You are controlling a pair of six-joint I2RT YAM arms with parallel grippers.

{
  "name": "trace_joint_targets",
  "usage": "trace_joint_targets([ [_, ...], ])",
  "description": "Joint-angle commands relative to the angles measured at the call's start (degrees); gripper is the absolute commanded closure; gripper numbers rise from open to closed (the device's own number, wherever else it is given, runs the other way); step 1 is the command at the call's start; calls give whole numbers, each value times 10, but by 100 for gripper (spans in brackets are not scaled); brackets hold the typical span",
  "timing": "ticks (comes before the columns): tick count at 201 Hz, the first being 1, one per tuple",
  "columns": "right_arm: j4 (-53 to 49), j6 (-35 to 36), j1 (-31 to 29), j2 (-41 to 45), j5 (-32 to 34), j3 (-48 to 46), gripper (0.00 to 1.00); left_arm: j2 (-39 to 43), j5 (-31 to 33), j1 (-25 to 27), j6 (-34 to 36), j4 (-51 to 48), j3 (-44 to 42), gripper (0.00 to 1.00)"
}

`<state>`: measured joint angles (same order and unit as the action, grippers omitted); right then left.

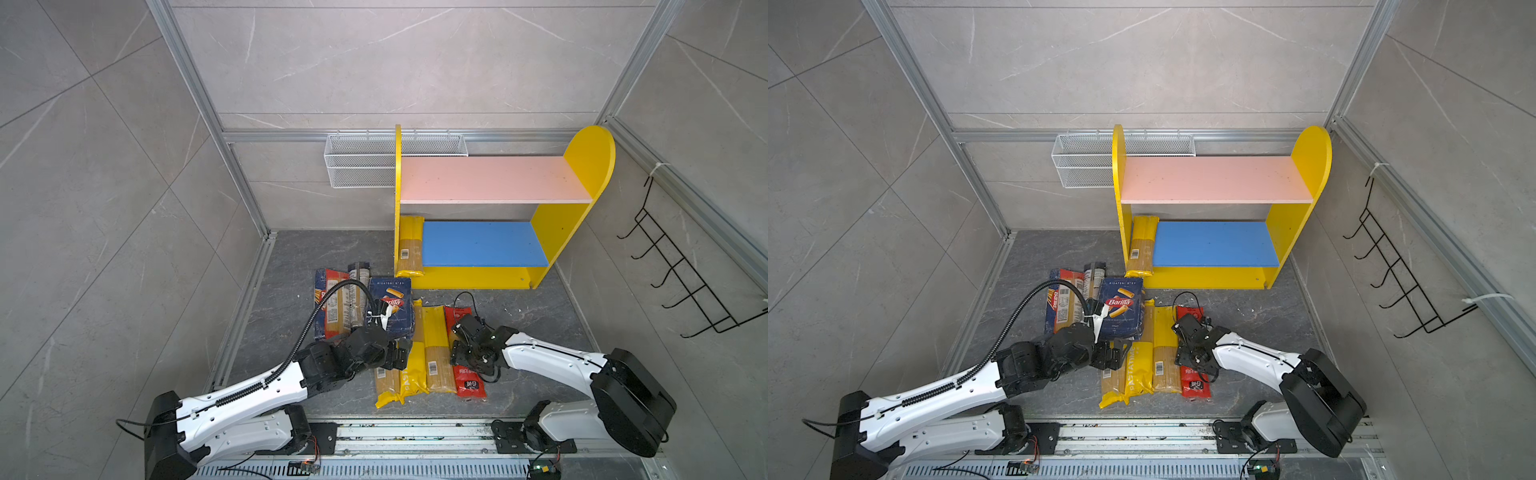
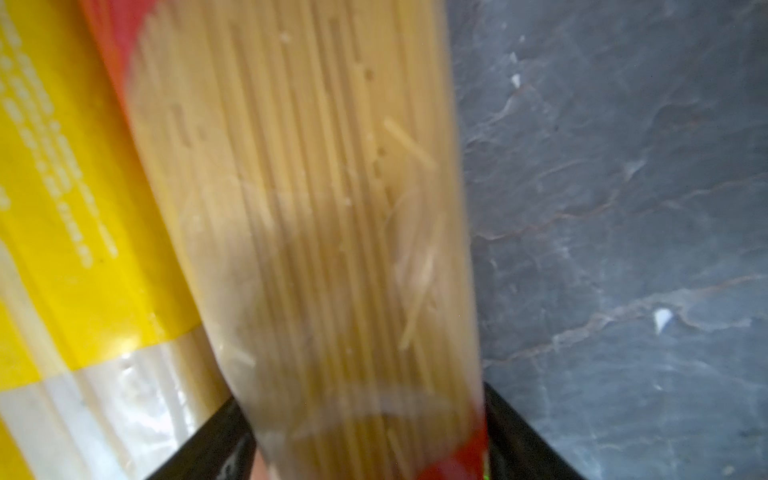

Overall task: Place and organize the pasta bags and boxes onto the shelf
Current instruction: 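Grasp the red-and-clear spaghetti bag with the right gripper and lift it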

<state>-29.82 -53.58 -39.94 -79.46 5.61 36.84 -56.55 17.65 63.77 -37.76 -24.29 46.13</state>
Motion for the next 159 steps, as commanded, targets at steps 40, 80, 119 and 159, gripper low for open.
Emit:
trace_joint_targets([
  [40,52,-4,-5,0,-60,-32,60,38,25,3,12,-18,-6,0],
  [80,85,5,-3,44,-97,-34,70,34,28,3,12,-25,-2,0],
  [119,113,0,2,77,-140,-36,76,31,32,3,9,-33,6,0],
  [159,88,14,28,130,-153,-26,82,24,34,3,9,-41,20,0],
])
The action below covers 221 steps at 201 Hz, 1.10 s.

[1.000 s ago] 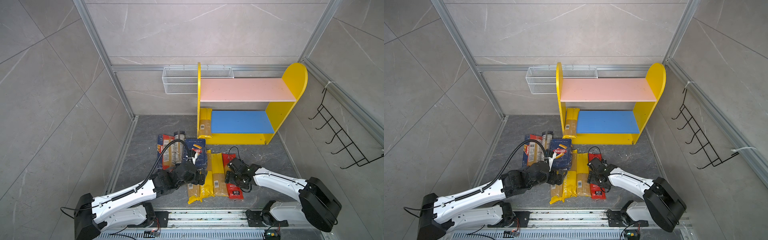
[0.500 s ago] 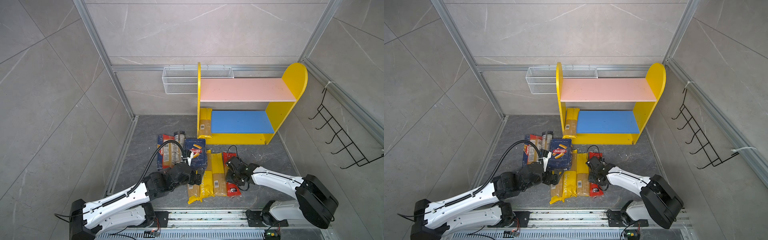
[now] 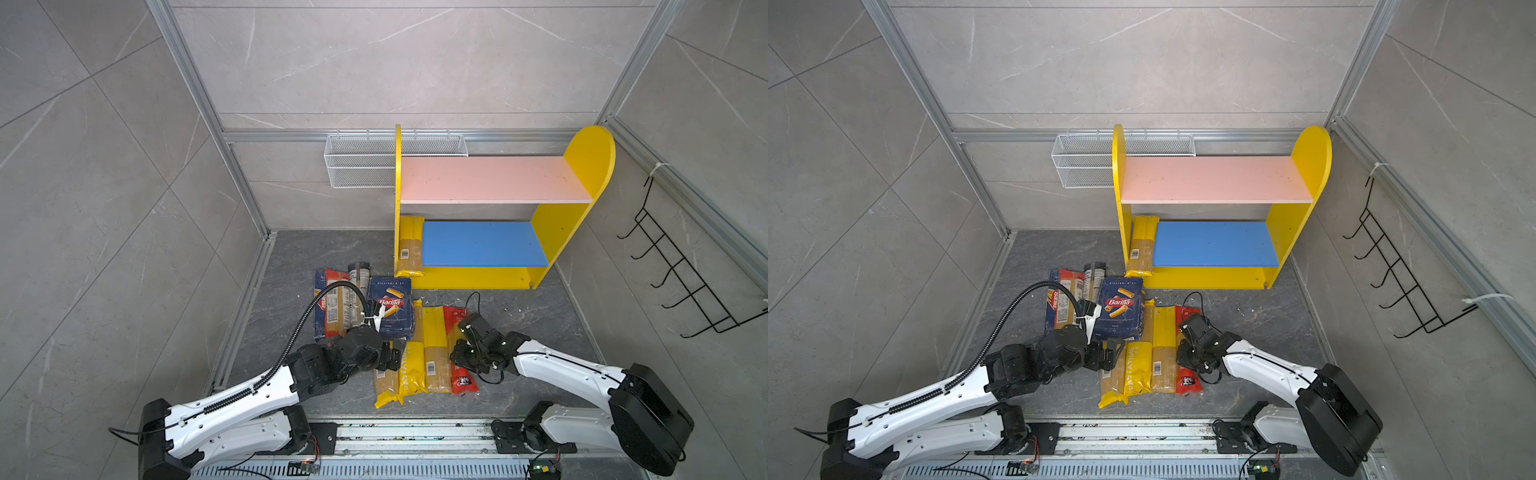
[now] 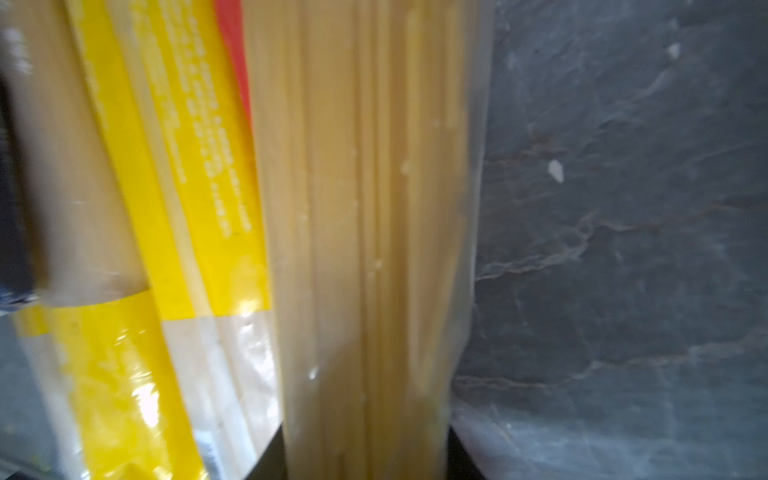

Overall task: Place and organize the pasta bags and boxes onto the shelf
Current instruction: 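Grasp the red-and-clear spaghetti bag with the right gripper and lift it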

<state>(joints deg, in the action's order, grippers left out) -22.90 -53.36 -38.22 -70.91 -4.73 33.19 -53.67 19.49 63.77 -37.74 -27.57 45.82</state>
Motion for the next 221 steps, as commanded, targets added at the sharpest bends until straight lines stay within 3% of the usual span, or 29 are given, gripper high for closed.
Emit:
trace_joint_targets([
  [1,18,13,12,46,-50,11,82,-5,16,3,10,-8,24,0],
  [89,-3,43,74,116,-139,56,86,-43,27,3,13,-13,53,0],
  [164,85,6,120,109,-236,38,88,-57,45,3,26,-39,88,0],
  [221,86,4,142,121,-285,81,88,-60,56,3,38,-58,127,0],
])
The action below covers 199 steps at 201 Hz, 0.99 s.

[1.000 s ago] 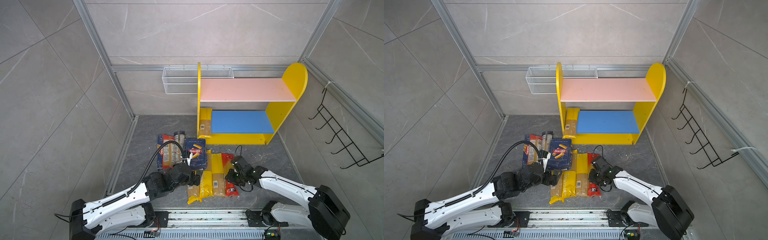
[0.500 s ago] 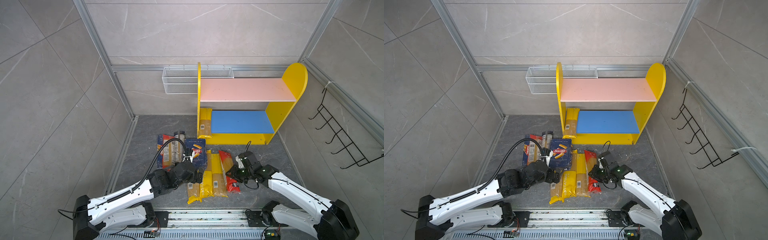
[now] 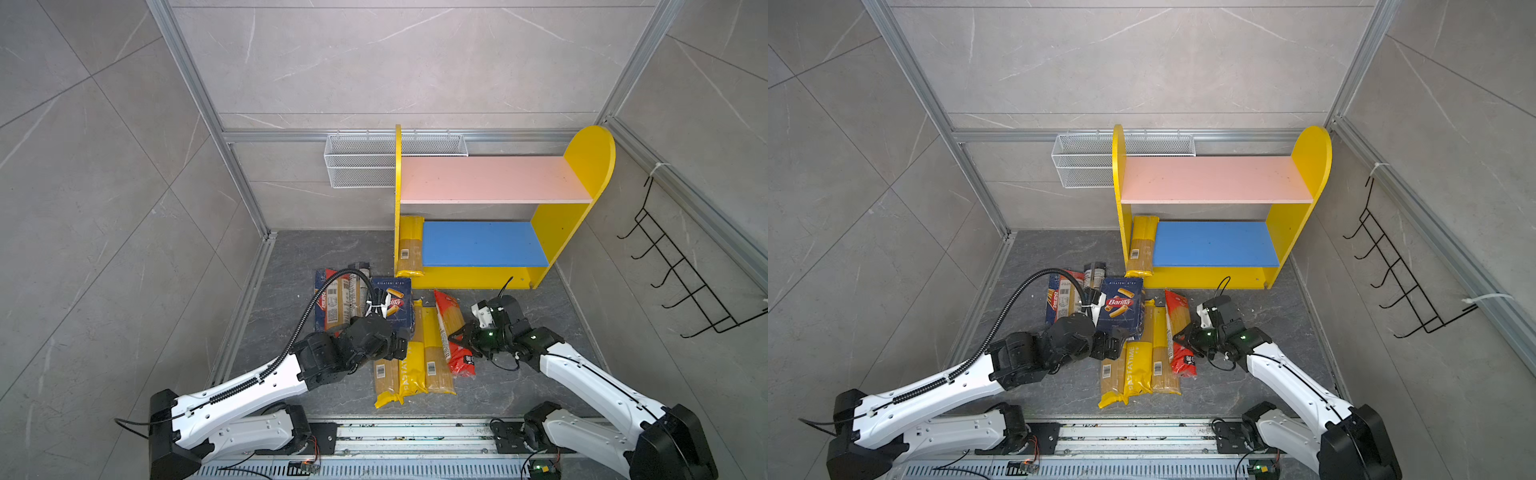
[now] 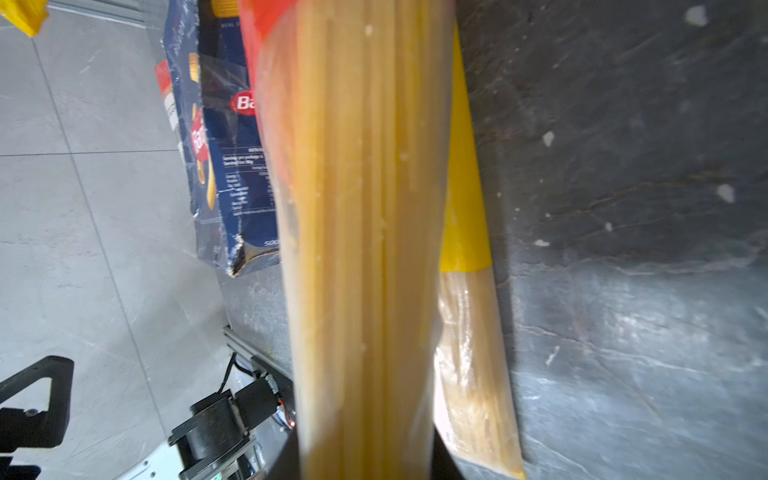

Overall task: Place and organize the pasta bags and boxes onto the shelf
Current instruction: 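Grasp the red-and-clear spaghetti bag with the right gripper and lift it, then carry the red bag to the blue shelf beside the yellow bag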

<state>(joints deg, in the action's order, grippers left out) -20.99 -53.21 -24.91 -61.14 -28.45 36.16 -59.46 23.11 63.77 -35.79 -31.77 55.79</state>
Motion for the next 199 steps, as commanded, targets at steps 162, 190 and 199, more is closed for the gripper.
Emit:
trace_joint_targets([
  [162,71,6,63,-30,-120,190,89,-25,53,3,55,-41,92,0],
  [190,91,11,74,-89,-122,235,89,-29,62,3,76,-39,103,0],
  [199,97,16,77,-110,-119,252,89,-31,65,2,84,-39,107,0],
])
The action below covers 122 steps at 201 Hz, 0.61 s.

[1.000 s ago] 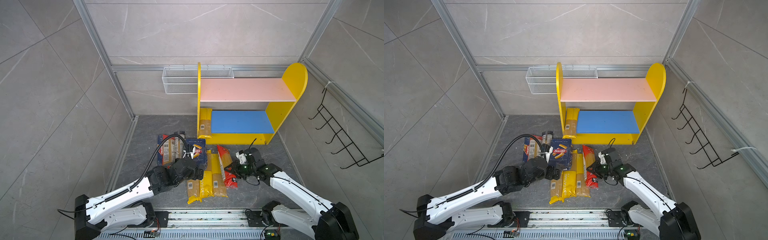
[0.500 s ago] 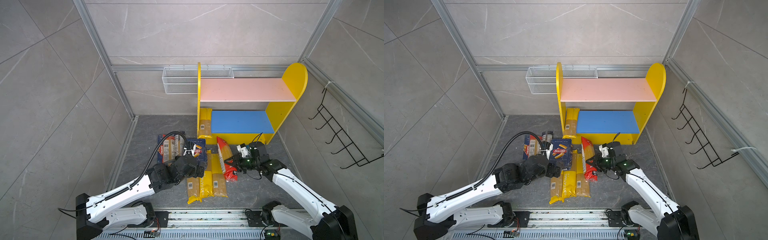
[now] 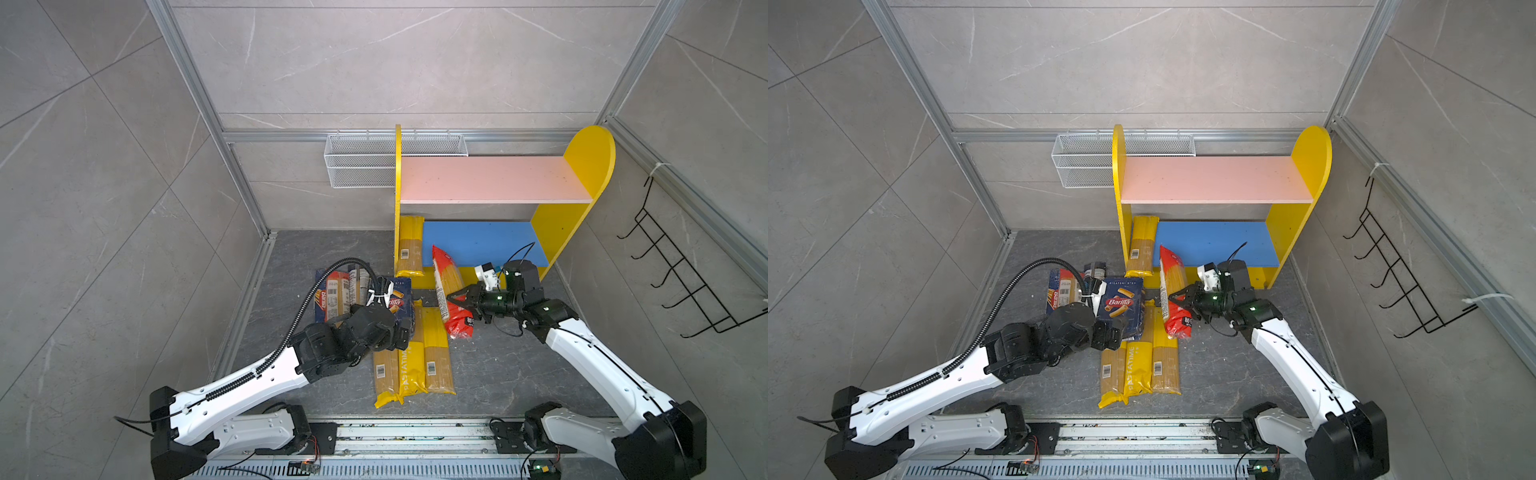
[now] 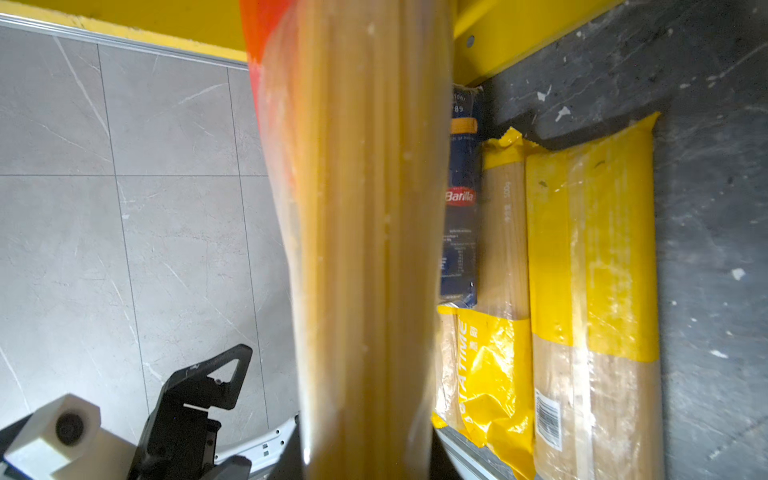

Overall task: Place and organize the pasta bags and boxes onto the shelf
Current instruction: 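Carry the red bag to the blue shelf beside the yellow bag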

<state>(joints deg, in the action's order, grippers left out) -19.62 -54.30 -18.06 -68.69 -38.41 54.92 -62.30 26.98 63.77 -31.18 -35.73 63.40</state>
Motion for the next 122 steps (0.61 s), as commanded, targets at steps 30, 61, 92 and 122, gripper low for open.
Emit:
trace_joint_targets([
  [30,85,62,22,-105,12,129,88,-20,25,-4,58,0,46,0],
  [61,84,98,33,-175,40,200,88,-49,-58,-66,57,6,46,0],
  [92,88,109,52,-249,48,267,88,-66,-111,-112,58,41,21,0],
  [122,83,120,64,-322,48,332,88,-86,-136,-137,65,59,17,0],
])
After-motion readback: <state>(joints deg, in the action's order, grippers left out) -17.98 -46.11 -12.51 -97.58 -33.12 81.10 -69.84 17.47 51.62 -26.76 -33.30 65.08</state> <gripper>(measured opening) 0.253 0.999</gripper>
